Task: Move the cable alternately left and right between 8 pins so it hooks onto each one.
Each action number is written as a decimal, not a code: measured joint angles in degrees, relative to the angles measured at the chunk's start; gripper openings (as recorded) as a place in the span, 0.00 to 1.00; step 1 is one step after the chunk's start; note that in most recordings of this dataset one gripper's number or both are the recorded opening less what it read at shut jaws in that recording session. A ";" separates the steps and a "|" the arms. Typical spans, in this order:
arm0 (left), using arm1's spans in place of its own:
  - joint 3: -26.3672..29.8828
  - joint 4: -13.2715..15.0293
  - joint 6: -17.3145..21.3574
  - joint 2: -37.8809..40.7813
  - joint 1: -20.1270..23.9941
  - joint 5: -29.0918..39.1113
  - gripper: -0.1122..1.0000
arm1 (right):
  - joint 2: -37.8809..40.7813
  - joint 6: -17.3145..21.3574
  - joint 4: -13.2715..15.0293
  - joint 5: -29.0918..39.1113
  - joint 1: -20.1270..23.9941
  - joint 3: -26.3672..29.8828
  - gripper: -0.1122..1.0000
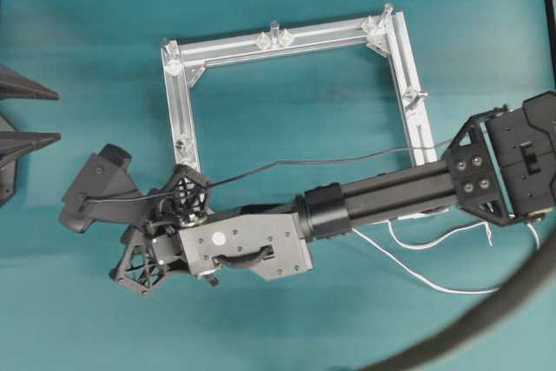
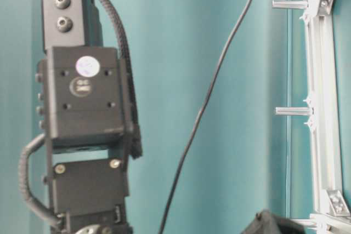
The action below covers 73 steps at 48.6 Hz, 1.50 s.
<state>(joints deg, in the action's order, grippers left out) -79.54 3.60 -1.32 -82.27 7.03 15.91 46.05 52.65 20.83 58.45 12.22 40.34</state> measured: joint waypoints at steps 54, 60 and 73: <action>-0.09 -0.09 0.00 0.00 0.09 0.00 0.77 | -16.70 -15.03 -7.73 -6.15 -15.38 -26.89 0.25; 0.00 -0.09 0.00 -0.09 0.00 0.00 0.77 | -15.21 -22.85 -10.72 -5.10 -17.31 -23.20 0.25; -0.09 -0.09 0.00 -0.09 0.09 0.00 0.77 | -7.29 -39.73 -16.17 1.76 -19.78 -11.16 0.25</action>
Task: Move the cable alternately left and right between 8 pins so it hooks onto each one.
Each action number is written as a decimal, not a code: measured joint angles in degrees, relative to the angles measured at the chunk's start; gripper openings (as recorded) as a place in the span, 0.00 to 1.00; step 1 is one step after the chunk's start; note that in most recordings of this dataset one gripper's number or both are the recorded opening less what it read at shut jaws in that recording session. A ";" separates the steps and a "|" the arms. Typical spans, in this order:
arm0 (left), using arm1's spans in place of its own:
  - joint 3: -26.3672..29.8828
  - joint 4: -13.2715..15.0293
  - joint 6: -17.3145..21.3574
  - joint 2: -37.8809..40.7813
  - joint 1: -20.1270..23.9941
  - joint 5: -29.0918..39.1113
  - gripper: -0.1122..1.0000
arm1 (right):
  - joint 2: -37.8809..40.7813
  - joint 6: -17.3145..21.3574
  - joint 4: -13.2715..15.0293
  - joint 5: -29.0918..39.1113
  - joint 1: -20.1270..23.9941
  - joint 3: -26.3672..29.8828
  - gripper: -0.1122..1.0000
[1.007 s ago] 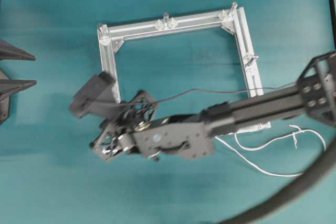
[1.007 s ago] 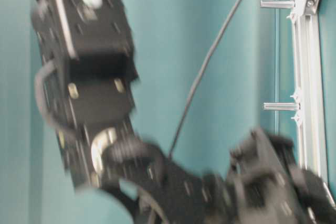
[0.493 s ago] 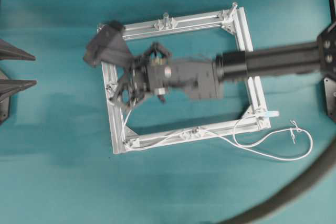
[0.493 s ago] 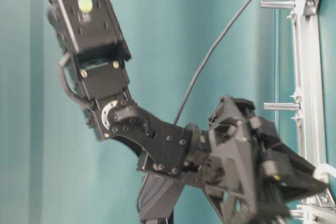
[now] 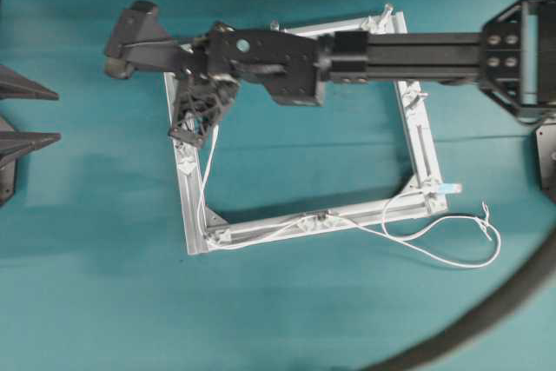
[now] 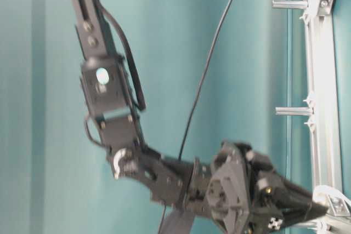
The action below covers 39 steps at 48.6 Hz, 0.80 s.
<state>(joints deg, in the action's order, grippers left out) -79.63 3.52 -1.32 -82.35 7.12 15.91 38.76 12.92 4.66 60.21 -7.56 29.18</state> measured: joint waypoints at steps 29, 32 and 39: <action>0.00 0.00 0.00 0.00 -0.09 0.00 0.77 | 9.76 -10.02 -3.60 1.49 -0.09 18.37 0.25; 0.00 0.00 0.00 0.00 0.00 0.00 0.77 | 10.46 -9.58 -2.81 0.62 -0.09 19.34 0.25; 0.00 0.00 0.00 0.00 -0.09 0.00 0.77 | 11.25 -3.52 -0.79 -3.08 -0.53 20.39 0.25</action>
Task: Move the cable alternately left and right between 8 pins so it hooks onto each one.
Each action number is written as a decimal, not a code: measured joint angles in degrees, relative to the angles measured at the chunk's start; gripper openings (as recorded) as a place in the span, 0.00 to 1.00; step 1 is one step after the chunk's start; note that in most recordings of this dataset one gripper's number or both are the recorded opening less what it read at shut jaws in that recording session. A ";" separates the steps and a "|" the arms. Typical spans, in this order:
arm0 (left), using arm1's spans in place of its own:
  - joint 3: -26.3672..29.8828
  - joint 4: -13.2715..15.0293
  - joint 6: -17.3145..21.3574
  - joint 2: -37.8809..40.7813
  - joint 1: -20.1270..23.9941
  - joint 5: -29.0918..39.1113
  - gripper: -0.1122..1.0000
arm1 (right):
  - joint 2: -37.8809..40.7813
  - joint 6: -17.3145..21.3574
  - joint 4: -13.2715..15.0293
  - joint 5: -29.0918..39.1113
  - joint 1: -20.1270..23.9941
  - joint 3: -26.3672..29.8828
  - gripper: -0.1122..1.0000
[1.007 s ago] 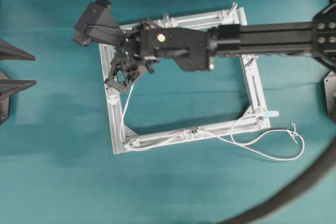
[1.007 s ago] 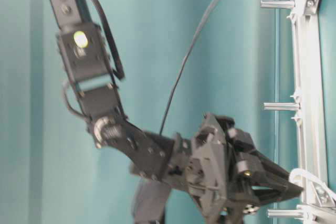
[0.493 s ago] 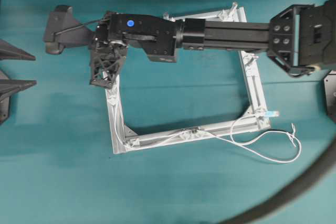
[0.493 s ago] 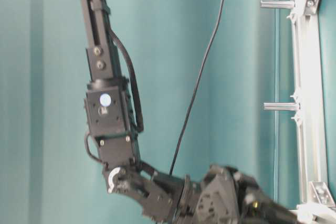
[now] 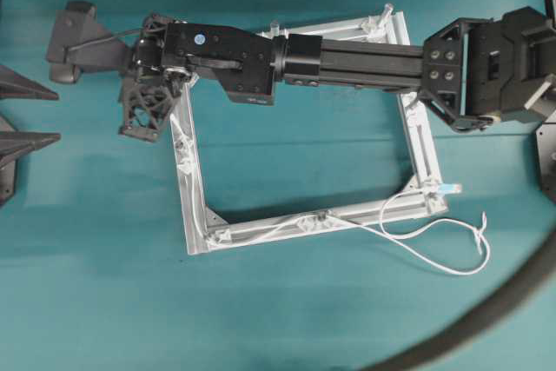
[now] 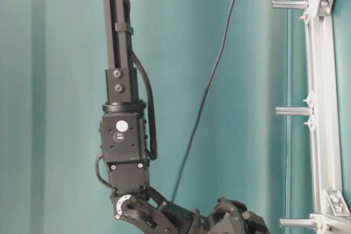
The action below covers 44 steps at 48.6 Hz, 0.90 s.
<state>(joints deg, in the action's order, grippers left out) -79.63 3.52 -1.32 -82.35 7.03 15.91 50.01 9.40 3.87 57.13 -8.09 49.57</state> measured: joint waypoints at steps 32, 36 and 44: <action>0.00 0.00 0.00 0.00 0.09 0.00 0.77 | 2.11 28.56 24.96 -6.42 -3.25 0.18 0.25; 0.09 0.09 0.00 0.00 0.00 0.00 0.77 | 2.11 32.08 29.36 -6.42 -3.34 0.18 0.25; 0.00 0.00 0.00 0.00 0.00 -0.09 0.77 | 2.11 39.81 35.42 -3.87 -3.43 0.09 0.25</action>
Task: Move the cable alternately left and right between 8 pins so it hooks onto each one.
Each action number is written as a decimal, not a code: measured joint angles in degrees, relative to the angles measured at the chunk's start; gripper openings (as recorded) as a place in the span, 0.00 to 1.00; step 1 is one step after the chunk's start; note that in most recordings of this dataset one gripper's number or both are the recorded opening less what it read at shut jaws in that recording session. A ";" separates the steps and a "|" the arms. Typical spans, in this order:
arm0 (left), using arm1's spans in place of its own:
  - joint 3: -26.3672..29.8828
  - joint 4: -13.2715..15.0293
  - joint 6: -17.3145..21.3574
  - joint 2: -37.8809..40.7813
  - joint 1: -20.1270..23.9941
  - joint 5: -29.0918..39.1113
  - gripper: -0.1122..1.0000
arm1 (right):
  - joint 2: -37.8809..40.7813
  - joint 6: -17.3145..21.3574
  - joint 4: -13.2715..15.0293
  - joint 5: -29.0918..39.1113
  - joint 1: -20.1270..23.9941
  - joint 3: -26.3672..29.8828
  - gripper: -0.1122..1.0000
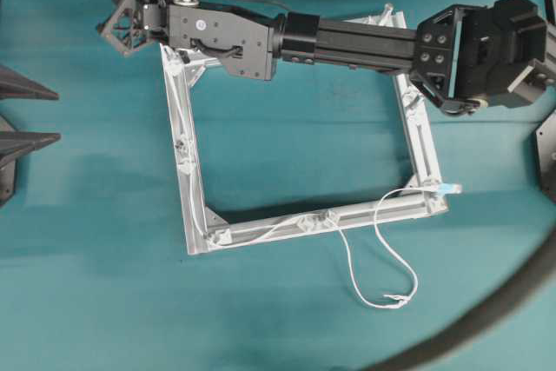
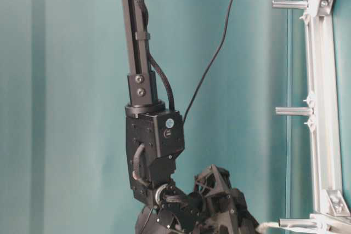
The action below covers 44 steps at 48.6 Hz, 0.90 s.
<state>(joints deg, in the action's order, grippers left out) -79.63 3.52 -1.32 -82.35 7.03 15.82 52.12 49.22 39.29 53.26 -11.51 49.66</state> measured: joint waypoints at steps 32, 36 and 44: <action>0.00 0.00 0.00 0.00 0.09 0.09 0.77 | -8.35 13.71 6.42 -0.44 2.20 -17.93 0.25; 0.09 0.09 0.00 0.00 0.00 0.09 0.77 | -10.72 14.94 6.86 -1.05 2.99 -21.27 0.25; 0.00 0.00 0.00 0.00 0.09 0.09 0.77 | -14.85 19.16 7.65 -1.93 4.75 -27.51 0.25</action>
<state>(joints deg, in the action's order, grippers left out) -79.63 3.52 -1.32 -82.35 7.12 15.91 37.27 68.38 46.93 51.33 -6.77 22.15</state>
